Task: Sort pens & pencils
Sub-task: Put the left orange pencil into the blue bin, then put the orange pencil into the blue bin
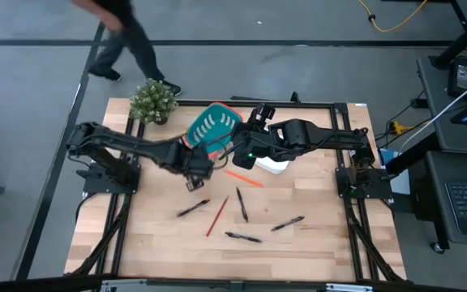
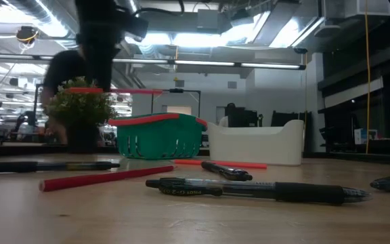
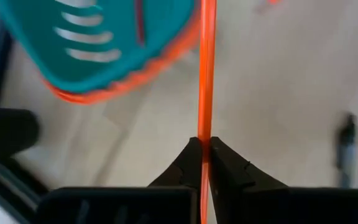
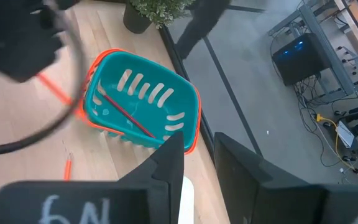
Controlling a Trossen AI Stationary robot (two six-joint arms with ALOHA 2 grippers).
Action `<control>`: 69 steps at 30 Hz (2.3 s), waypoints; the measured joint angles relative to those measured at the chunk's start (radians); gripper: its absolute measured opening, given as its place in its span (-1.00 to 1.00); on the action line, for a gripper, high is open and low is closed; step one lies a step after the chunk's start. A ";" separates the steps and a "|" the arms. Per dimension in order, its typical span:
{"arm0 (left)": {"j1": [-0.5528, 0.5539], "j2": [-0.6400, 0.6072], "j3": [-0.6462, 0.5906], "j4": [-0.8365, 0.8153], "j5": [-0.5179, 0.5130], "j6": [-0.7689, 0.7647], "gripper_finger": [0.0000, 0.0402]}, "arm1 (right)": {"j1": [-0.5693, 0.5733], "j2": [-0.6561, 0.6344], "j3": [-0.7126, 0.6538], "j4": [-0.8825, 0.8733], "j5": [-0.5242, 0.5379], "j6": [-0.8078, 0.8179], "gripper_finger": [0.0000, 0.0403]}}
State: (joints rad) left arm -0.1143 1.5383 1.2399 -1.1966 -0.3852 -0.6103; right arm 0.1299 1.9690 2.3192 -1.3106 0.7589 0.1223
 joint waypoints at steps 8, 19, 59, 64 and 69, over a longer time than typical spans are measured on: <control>0.294 0.000 0.078 0.025 -0.014 0.200 -0.95 | 0.000 0.000 0.000 0.000 0.000 -0.009 -0.55; 0.550 0.082 0.089 0.202 0.185 0.333 -0.95 | 0.000 0.000 0.000 0.007 0.009 -0.052 -0.55; 0.713 0.223 0.088 0.338 0.347 0.438 -0.62 | 0.000 0.000 0.000 0.015 0.008 -0.079 -0.55; 0.685 0.210 0.088 0.328 0.370 0.461 -0.63 | 0.000 0.000 0.000 0.015 0.008 -0.079 -0.55; 0.583 0.169 0.088 0.183 0.330 0.462 -0.62 | 0.000 0.000 0.000 0.008 0.063 -0.079 -0.55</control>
State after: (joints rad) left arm 0.4691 1.7070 1.3281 -1.0132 -0.0556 -0.1487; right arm 0.1298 1.9694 2.3192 -1.3029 0.8224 0.0437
